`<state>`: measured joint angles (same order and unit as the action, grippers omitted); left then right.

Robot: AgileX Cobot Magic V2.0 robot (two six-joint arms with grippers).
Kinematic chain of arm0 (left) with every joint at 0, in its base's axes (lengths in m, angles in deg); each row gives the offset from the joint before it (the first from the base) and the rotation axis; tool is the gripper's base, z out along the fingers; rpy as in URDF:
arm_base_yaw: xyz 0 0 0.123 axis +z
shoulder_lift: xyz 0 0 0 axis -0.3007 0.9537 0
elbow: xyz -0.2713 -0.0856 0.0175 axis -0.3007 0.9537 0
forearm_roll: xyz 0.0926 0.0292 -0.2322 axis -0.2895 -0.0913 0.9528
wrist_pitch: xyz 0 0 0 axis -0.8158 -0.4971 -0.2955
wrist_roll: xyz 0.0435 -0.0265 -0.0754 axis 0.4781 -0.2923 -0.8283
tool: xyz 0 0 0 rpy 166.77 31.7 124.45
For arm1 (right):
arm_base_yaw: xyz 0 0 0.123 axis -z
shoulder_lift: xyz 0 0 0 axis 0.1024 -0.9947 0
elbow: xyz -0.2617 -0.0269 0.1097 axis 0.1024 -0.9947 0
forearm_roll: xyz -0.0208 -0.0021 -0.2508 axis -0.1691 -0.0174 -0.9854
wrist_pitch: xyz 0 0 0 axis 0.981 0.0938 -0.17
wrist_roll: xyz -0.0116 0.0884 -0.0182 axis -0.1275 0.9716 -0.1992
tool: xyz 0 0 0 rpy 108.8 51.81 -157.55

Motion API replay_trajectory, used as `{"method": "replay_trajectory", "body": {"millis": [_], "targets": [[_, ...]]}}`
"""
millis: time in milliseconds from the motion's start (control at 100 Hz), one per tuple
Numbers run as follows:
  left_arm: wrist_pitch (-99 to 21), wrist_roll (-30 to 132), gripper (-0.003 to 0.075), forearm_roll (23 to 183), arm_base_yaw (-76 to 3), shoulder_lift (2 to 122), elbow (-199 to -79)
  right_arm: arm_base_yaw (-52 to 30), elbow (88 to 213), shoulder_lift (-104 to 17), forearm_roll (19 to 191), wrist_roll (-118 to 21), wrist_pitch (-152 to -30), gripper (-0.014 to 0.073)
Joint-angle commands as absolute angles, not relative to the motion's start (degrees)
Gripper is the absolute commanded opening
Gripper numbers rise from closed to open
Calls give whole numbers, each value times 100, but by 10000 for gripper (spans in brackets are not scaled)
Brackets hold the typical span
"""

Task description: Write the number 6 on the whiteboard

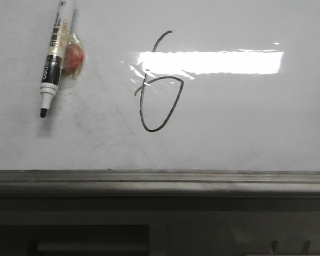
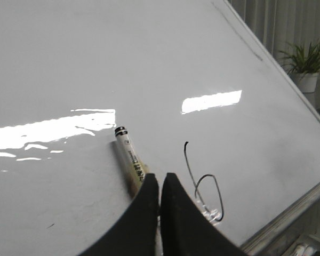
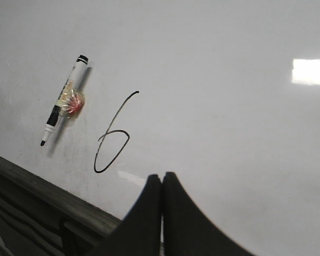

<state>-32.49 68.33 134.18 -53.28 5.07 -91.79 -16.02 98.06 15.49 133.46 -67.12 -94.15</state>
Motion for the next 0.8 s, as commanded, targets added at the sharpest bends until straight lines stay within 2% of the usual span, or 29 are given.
{"method": "replay_trajectory", "body": {"millis": [0,50,120,460,620,790], "targets": [[-3028,5220,-20,11778,-5156,612,-9206,-1557,9962,1613,13419,-6747,-9034,-65],[-3017,3985,-20,10789,-4969,633,-9120,-1557,9962,1613,13419,-6747,-9034,-65],[-3001,3101,-20,9839,-4660,633,-9017,-1557,9962,1613,13419,-6747,-9034,-65],[-2379,1757,-20,8311,-2763,526,-8288,-1557,9962,1613,13419,-6747,-9034,-65],[-2298,1638,-20,8118,-2272,224,-7954,-1557,9962,1613,13419,-6747,-9034,-65],[-2458,1625,-20,8057,-2135,224,-7920,-1557,9962,1613,13419,-6747,-9032,-65]]}}
